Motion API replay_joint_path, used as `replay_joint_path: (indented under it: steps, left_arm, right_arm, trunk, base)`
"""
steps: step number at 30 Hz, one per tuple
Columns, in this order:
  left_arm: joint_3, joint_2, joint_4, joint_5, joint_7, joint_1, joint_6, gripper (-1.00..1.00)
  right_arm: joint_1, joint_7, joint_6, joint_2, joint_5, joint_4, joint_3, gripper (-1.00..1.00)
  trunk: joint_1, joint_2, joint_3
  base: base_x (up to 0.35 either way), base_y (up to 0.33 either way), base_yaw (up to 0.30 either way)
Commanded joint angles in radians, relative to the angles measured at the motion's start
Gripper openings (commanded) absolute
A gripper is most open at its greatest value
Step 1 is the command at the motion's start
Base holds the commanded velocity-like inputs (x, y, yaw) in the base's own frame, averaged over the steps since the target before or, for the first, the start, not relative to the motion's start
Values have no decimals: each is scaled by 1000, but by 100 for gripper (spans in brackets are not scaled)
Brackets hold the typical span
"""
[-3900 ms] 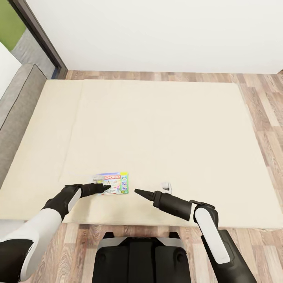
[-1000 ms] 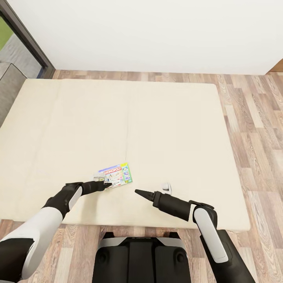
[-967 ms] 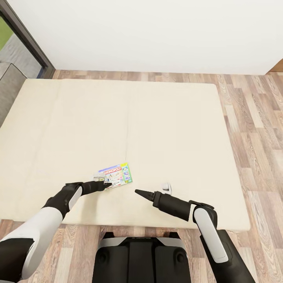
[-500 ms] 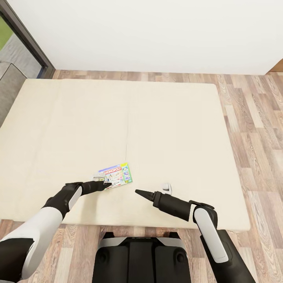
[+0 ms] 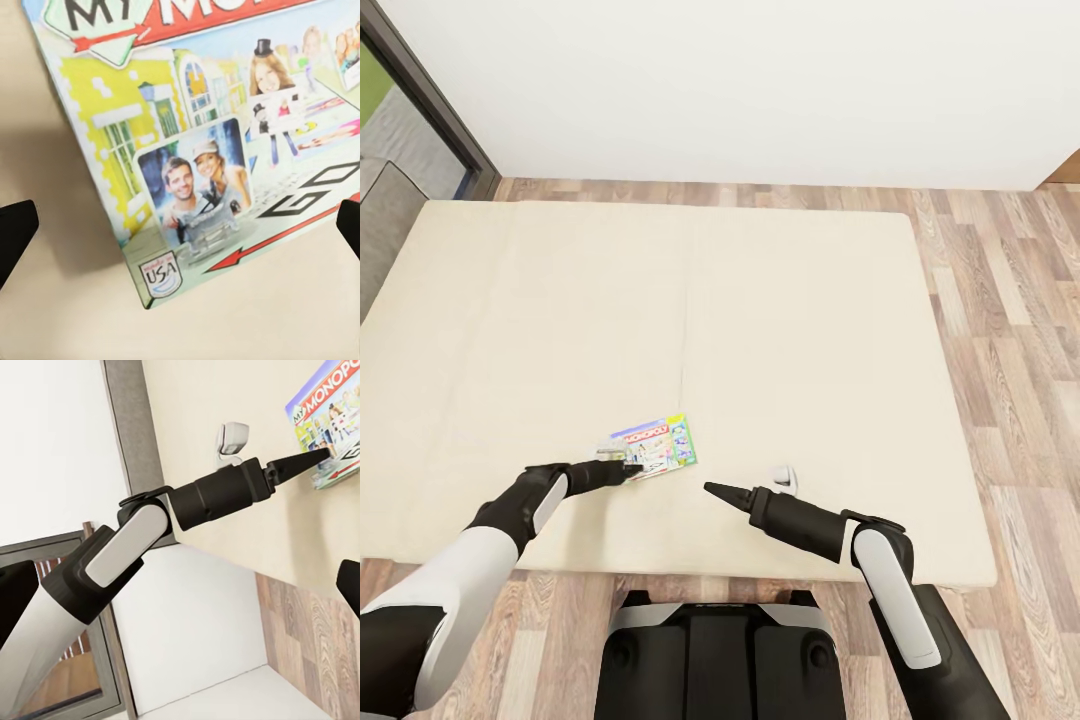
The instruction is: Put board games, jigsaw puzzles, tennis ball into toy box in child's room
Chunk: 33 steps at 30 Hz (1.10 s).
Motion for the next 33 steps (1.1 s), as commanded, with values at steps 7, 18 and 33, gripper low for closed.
replay_joint_path:
  steps: [7, 18, 33]
  left_arm:
    - [12, 2, -23, 9, 5, -3, 25, 100]
    - [20, -1, -84, 9, 71, -5, 128, 100]
    - [22, -5, -99, 9, 88, -51, 147, 100]
  right_arm:
    - [0, 7, 4, 1, 7, 0, -1, 100]
    - [0, 7, 4, 0, 6, -1, 0, 100]
    - [0, 9, 4, -3, 5, -2, -1, 100]
  trunk:
    - [1, -1, -1]
    - [1, -1, -1]
    - [1, -1, -1]
  base:
    - [0, 0, 0]
    - [0, 0, 0]
    - [0, 0, 0]
